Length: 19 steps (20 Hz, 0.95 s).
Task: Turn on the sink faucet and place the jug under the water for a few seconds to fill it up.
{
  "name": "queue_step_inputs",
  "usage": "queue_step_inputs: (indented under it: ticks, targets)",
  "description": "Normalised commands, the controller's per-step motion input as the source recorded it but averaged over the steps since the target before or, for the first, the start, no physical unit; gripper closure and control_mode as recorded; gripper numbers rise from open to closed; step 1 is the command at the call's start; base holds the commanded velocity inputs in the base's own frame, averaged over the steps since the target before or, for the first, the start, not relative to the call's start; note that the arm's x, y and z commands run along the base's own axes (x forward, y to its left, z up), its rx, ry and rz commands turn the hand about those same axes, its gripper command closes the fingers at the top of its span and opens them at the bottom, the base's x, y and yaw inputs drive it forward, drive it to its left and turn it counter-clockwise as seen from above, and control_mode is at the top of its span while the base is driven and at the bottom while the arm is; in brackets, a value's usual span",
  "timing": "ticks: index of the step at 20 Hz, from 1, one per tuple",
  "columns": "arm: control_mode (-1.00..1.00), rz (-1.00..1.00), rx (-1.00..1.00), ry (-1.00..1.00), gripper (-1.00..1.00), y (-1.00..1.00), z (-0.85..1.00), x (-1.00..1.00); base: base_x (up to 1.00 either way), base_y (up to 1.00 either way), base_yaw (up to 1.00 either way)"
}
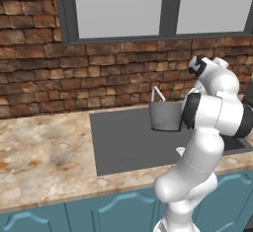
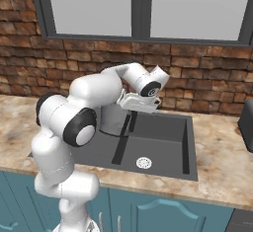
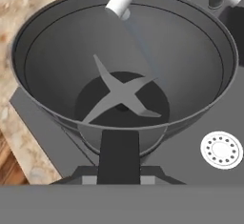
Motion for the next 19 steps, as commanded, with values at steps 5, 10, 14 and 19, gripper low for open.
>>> queue_step_inputs:
  ticks: [5, 10, 14, 19]
  targets:
    - [-1.0, 0.0, -0.04, -0.13, 1.0, 0.0, -0.03, 0.0, 0.0, 0.0, 0.0]
    - [-1.0, 0.0, -0.03, -0.07, 1.0, 0.0, -0.13, 0.01, 0.0, 0.0, 0.0]
    - [-1.0, 0.0, -0.03, 0.0, 1.0, 0.0, -0.2, 0.06, 0.0, 0.0, 0.0]
    - [-1.0, 0.0, 0.0, 0.0, 1.0, 0.0, -0.04, 0.05, 0.0, 0.0, 0.0]
